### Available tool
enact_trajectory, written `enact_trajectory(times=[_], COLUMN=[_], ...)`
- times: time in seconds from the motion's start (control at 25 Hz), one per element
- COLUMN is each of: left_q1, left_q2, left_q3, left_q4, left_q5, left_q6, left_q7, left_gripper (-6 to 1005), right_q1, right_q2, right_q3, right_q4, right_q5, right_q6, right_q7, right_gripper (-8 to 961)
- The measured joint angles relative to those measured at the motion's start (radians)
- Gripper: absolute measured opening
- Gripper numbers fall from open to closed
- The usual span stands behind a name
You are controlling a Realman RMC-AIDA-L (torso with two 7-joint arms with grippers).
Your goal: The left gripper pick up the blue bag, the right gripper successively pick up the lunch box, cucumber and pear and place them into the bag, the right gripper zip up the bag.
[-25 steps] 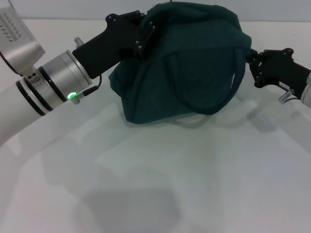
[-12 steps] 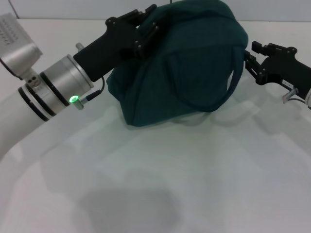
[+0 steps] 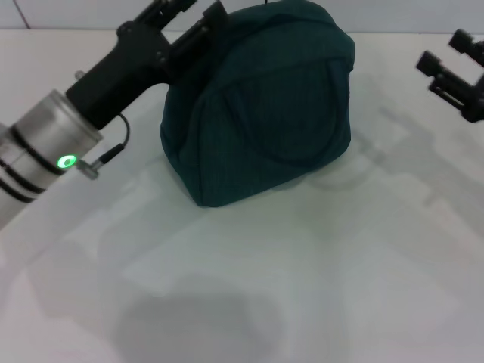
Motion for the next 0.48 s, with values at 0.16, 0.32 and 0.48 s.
enact_trajectory(times=[0.16, 0.32, 0.48], left_q1=[0.002, -0.015, -0.008], left_q2=[0.03, 0.04, 0.033], left_q3=[0.007, 0.007, 0.007], left_q4=[-0.033, -0.113, -0.126], left_q5=[0.11, 0.309, 0.422], left_q6=[0.116, 0.213, 0.254], left_q7=[-0.025, -0.001, 0.091], left_gripper=[637, 714, 723], right_q1=[0.018, 0.119, 0.192], right_q2=[-0.048, -0.102, -0.1], right_q3=[0.005, 0.008, 0.007], right_q4=[-0.008, 0.016, 0.046], right_q5=[-0.109, -0.296, -0.419], right_q6=[-0.195, -0.327, -0.445], right_q7=[0.127, 0.3, 0.324], right_gripper=[651, 691, 691])
